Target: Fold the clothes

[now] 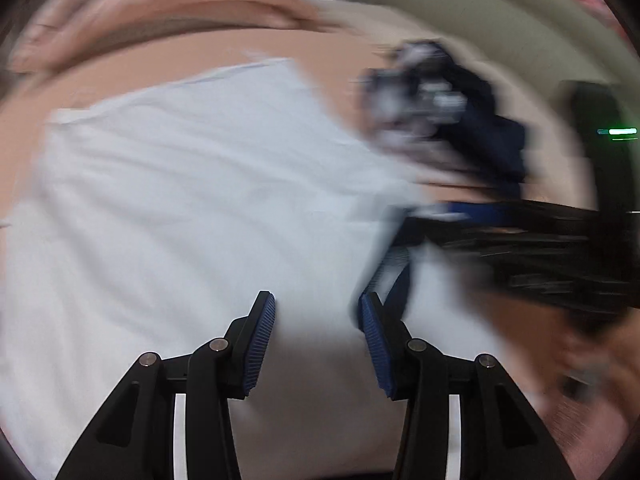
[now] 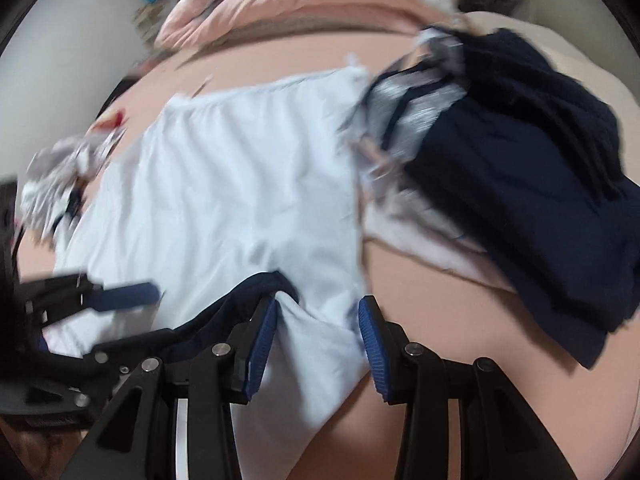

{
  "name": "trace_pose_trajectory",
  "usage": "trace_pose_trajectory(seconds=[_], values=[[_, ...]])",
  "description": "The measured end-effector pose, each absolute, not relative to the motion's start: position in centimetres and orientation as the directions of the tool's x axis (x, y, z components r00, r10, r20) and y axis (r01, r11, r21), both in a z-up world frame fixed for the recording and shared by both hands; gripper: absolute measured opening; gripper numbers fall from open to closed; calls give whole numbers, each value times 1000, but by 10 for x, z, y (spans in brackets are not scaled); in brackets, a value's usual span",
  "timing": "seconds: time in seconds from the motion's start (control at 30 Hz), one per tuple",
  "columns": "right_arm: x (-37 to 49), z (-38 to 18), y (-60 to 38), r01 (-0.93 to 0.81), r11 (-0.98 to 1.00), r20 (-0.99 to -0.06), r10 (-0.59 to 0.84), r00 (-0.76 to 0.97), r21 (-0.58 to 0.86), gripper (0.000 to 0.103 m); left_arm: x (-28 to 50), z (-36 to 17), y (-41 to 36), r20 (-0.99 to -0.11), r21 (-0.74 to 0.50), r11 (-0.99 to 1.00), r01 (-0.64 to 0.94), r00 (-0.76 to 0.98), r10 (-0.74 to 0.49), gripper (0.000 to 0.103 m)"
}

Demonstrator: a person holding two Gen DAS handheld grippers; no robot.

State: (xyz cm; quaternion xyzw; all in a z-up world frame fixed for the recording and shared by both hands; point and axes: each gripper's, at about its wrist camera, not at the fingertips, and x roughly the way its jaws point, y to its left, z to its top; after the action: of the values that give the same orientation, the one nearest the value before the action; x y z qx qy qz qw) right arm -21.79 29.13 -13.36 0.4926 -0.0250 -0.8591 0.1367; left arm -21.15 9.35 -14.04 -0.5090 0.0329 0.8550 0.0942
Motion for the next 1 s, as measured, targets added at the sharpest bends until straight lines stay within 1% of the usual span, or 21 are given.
trace_pose_trajectory(seconds=[0.03, 0.13, 0.2, 0.27, 0.33, 0.4, 0.43, 0.47, 0.53, 0.6, 0.73, 0.77, 0.8, 0.83, 0.87, 0.9, 0.93, 1.0], values=[[-216, -131, 296, 187, -966, -831, -249, -498, 178, 42, -213, -140, 89, -878, -33, -985, -167, -465, 108, 41], [-211, -121, 307, 142, -974, -812, -227, -538, 179, 42, -215, -131, 79, -863, -196, -967, -164, -439, 249, 41], [-211, -117, 316, 122, -972, -808, -234, -540, 199, 42, -214, -120, 83, -840, -217, -953, -211, -457, 292, 41], [-211, -115, 323, 137, -962, -804, -274, -528, 238, 42, -210, -111, 88, -815, -248, -935, -252, -468, 342, 41], [-211, -115, 323, 205, -936, -809, -350, -473, 285, 42, -206, -103, 92, -787, -278, -915, -293, -476, 392, 41], [-211, -118, 319, 298, -901, -823, -417, -386, 317, 42, -202, -104, 93, -785, -277, -925, -258, -495, 373, 42], [-211, -118, 319, 314, -903, -832, -402, -381, 292, 42, -197, -107, 91, -783, -289, -927, -240, -498, 373, 42], [-212, -119, 320, 309, -913, -840, -378, -390, 268, 42, -192, -111, 90, -778, -317, -917, -243, -486, 398, 42], [-217, -123, 326, 276, -922, -848, -364, -386, 270, 42, -199, -124, 102, -800, -324, -905, -277, -430, 418, 42], [-221, -126, 330, 254, -923, -848, -369, -380, 288, 42, -200, -133, 113, -825, -271, -919, -285, -423, 375, 42], [-225, -125, 328, 277, -923, -840, -363, -403, 267, 42, -197, -133, 118, -793, -316, -907, -280, -446, 414, 42], [-227, -125, 330, 268, -925, -839, -363, -405, 270, 42, -200, -135, 120, -794, -321, -905, -281, -441, 418, 40], [-230, -126, 332, 258, -927, -840, -360, -405, 273, 42, -204, -137, 122, -797, -324, -903, -283, -433, 422, 29], [-227, -128, 332, 249, -930, -843, -354, -406, 271, 42, -207, -139, 122, -798, -337, -899, -280, -421, 430, 21], [-226, -130, 332, 246, -931, -844, -352, -405, 270, 42, -209, -139, 120, -797, -348, -898, -267, -420, 434, 21], [-227, -132, 331, 245, -931, -845, -351, -403, 270, 42, -210, -139, 118, -796, -359, -898, -254, -420, 436, 18], [-227, -134, 330, 243, -932, -846, -350, -402, 270, 42, -211, -139, 115, -794, -369, -898, -240, -420, 439, 9], [-228, -139, 326, 261, -925, -851, -361, -381, 275, 42, -211, -139, 106, -790, -394, -900, -185, -432, 435, 8]])
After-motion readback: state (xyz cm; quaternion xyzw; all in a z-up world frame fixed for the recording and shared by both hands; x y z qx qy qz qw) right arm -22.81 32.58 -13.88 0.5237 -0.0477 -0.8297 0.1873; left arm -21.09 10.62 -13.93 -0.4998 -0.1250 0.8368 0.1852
